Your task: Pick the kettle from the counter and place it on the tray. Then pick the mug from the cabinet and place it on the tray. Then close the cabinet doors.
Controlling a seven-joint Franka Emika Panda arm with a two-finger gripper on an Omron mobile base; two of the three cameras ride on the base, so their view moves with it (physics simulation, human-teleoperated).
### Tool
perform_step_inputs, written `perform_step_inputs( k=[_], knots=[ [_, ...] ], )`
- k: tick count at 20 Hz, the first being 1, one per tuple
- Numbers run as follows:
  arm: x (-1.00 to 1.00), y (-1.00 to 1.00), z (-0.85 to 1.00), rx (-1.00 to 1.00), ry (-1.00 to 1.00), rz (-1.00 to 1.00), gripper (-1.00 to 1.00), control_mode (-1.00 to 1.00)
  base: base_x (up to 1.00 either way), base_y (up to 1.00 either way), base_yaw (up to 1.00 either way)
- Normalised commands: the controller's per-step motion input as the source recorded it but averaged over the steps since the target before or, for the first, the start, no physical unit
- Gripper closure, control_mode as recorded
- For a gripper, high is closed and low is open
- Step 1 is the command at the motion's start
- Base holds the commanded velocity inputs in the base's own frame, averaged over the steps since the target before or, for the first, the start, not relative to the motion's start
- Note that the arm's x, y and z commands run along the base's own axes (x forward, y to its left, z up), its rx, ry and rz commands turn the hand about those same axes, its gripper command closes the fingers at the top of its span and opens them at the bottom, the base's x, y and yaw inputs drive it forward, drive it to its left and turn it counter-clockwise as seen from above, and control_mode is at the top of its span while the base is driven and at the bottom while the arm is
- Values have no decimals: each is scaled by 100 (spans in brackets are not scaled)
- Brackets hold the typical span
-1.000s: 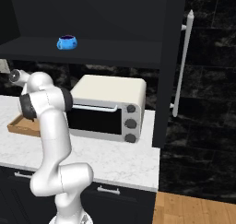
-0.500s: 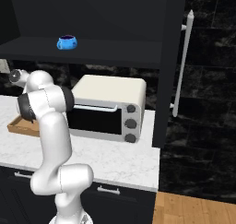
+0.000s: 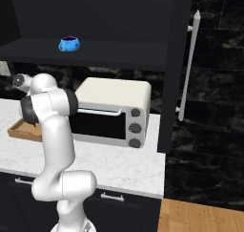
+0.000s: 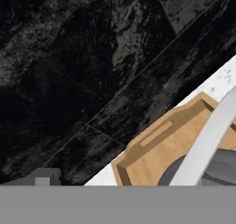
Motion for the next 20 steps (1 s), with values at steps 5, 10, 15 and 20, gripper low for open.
perform_step_inputs(
  k=[5, 10, 15, 20],
  knots=[
    [3, 7, -20, 1, -8, 0, -100, -100, 0, 0, 0],
    [-26, 0, -2, 4, -1, 0, -100, -100, 0, 0, 0],
    [-31, 0, 0, 5, 0, -1, -100, -100, 0, 0, 0],
    [-20, 0, -14, 2, 8, 0, -100, -100, 0, 0, 0]
  ],
)
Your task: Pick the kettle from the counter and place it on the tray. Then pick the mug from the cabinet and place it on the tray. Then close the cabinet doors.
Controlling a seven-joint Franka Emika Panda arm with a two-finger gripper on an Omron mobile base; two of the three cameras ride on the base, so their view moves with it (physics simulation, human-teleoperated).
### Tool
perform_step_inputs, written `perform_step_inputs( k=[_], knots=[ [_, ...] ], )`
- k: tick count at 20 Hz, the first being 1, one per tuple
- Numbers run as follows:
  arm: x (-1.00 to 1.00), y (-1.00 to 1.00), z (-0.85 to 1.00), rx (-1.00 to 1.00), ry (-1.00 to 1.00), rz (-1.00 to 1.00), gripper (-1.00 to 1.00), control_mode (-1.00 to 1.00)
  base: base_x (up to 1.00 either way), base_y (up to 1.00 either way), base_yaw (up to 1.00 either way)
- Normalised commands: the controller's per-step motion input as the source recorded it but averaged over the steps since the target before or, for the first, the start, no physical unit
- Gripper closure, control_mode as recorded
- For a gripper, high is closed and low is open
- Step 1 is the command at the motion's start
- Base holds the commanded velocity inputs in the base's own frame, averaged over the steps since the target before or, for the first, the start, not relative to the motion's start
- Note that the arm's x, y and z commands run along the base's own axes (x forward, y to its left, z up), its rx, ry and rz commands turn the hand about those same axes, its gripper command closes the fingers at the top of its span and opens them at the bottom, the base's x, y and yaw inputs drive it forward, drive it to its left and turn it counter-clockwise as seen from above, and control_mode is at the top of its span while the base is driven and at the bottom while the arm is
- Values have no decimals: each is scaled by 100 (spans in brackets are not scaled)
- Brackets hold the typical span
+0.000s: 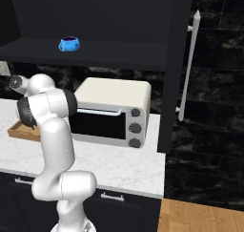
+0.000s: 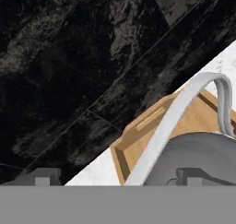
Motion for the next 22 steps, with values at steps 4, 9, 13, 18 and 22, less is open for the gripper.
perform_step_inputs(
  k=[4, 9, 13, 18, 22],
  knots=[
    [-12, 0, -40, 1, 13, 0, -100, -100, 0, 0, 0],
    [-28, -2, 0, 1, -9, -3, -100, -100, 0, 0, 0],
    [-62, -5, 31, 2, -15, -4, -100, -100, 0, 0, 0],
    [-59, -2, 22, 3, -3, -6, -100, -100, 0, 0, 0],
    [-83, -17, 37, 3, 0, -8, -100, -100, 0, 0, 0]
  ],
)
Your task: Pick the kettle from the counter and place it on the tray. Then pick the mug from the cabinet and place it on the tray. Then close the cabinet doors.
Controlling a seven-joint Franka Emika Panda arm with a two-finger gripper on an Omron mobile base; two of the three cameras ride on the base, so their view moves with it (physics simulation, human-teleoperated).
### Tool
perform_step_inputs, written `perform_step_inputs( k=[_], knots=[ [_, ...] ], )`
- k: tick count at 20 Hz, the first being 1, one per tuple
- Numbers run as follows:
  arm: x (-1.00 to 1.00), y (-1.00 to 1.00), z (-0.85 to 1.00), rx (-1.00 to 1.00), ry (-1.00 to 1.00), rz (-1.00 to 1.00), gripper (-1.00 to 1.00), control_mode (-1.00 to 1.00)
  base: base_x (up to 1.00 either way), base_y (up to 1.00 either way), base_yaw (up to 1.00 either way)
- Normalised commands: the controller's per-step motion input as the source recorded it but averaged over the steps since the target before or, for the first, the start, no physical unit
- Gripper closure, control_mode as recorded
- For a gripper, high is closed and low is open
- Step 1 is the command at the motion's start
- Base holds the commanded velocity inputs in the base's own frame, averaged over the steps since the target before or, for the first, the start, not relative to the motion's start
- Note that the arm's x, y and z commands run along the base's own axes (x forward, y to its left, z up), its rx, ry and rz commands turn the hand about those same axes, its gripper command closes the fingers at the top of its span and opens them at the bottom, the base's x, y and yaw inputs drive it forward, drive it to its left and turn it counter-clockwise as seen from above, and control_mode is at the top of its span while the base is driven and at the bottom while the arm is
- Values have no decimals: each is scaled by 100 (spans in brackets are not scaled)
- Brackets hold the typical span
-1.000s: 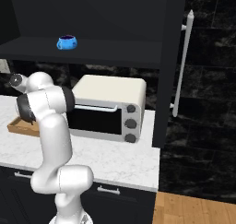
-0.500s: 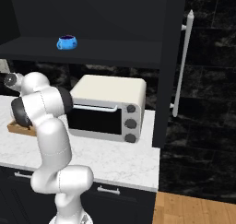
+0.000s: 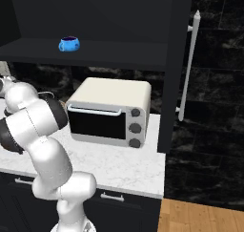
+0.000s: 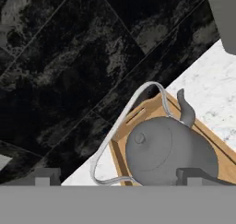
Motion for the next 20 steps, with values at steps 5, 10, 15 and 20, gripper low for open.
perform_step_inputs(
  k=[5, 10, 15, 20],
  knots=[
    [-71, -33, 59, 0, 0, -5, -100, -100, 0, 0, 0],
    [-63, -60, 60, -1, 0, -1, -100, -100, 0, 0, 0],
    [-58, -77, 69, -6, 0, 0, -100, -100, 0, 0, 0],
    [-57, -74, 70, -9, 0, 0, -100, -100, 0, 0, 0]
  ],
)
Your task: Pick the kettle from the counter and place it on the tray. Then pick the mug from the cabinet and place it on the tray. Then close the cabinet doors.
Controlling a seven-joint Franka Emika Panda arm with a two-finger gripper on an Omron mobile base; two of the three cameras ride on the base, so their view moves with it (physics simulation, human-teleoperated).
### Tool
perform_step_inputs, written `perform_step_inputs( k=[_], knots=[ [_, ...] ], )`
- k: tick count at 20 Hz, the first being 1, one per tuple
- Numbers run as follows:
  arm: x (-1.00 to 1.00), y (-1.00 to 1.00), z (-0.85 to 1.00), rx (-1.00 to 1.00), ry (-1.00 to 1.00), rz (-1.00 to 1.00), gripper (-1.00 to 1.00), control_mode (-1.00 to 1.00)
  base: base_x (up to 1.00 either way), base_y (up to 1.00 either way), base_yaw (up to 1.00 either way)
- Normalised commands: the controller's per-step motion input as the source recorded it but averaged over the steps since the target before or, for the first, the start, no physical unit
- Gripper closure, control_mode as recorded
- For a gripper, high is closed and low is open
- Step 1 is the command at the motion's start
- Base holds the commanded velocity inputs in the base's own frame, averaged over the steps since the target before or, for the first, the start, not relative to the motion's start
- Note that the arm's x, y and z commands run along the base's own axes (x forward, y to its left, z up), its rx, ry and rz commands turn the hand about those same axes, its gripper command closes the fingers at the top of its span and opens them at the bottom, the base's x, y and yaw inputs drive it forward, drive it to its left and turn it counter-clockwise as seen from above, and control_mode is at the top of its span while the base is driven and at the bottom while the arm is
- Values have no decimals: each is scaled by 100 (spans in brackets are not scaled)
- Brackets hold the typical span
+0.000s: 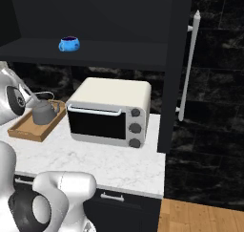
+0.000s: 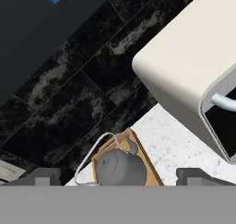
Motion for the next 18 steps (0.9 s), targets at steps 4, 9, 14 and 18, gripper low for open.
perform_step_inputs(
  k=[4, 9, 14, 18],
  knots=[
    [-46, -70, 62, -15, -1, 0, -100, -100, 0, 0, 0],
    [-33, -65, 60, -22, -5, 0, -100, -100, 0, 0, 0],
    [-22, -56, 55, -27, -8, 3, -100, -100, 0, 0, 0],
    [-16, -52, 56, -28, -8, 14, -100, -100, 0, 0, 0]
  ],
)
